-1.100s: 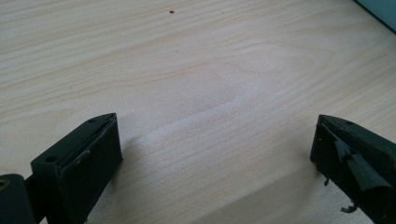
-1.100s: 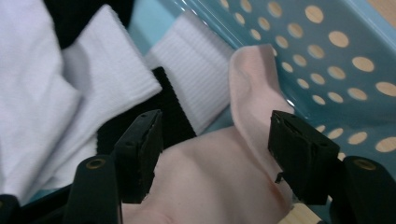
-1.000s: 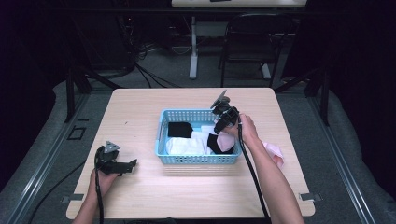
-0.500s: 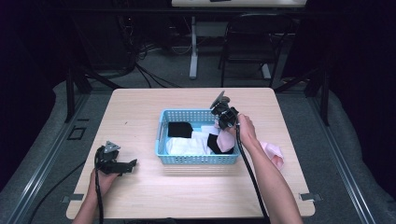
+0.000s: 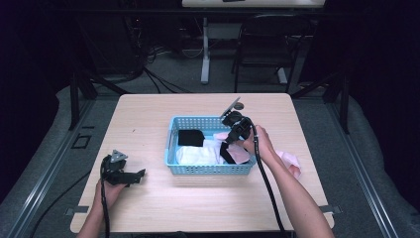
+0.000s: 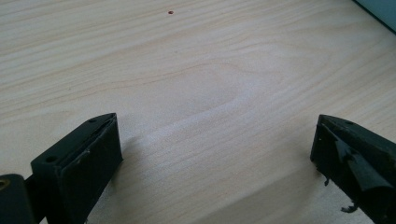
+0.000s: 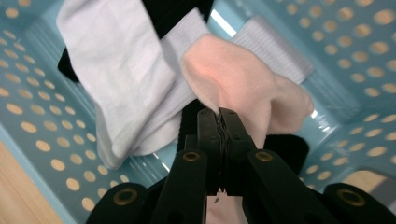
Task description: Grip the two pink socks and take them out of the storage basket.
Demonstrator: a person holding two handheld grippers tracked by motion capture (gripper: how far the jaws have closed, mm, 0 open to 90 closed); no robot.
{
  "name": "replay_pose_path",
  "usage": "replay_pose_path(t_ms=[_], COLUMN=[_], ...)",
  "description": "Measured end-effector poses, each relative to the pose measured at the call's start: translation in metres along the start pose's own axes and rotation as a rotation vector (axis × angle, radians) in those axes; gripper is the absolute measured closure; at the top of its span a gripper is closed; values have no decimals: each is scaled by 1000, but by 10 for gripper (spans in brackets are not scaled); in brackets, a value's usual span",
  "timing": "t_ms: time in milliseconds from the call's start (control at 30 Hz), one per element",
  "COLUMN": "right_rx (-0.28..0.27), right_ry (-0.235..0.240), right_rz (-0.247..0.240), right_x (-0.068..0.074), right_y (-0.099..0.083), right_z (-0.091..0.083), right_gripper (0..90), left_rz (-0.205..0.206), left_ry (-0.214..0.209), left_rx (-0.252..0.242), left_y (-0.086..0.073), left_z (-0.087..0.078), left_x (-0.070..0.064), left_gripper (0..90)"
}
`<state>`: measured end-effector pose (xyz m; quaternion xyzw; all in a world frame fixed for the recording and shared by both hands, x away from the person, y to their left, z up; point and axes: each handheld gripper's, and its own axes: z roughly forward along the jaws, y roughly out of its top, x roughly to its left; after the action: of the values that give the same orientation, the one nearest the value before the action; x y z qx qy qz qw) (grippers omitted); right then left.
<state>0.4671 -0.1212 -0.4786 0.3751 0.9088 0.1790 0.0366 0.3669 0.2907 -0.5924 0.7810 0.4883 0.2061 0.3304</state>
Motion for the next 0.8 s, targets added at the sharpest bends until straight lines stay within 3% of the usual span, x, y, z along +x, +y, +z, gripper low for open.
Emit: replay_pose_path(t_ms=[67, 133, 267, 400, 433, 533, 667, 800], right_rx=[39, 46, 11, -65, -68, -41, 9, 37], right_ry=[21, 35, 57, 10, -29, -77, -84, -58], right_rz=[-18, -7, -17, -20, -14, 8, 40, 62], right_x=[1, 3, 3, 1, 0, -7, -12, -13], right_y=[-3, -6, -8, -7, -8, -9, -12, -15], right_z=[6, 12, 7, -14, -17, -16, -1, 11], right_gripper=[890, 877, 705, 509, 485, 390, 391, 564], left_rz=[0, 0, 0, 0, 0, 0, 0, 0], left_ry=[0, 0, 0, 0, 0, 0, 0, 0], left_rx=[0, 0, 0, 0, 0, 0, 0, 0], left_y=[0, 0, 0, 0, 0, 0, 0, 0], left_z=[0, 0, 0, 0, 0, 0, 0, 0], left_x=[0, 0, 0, 0, 0, 0, 0, 0], left_gripper=[17, 17, 17, 17, 17, 17, 17, 17])
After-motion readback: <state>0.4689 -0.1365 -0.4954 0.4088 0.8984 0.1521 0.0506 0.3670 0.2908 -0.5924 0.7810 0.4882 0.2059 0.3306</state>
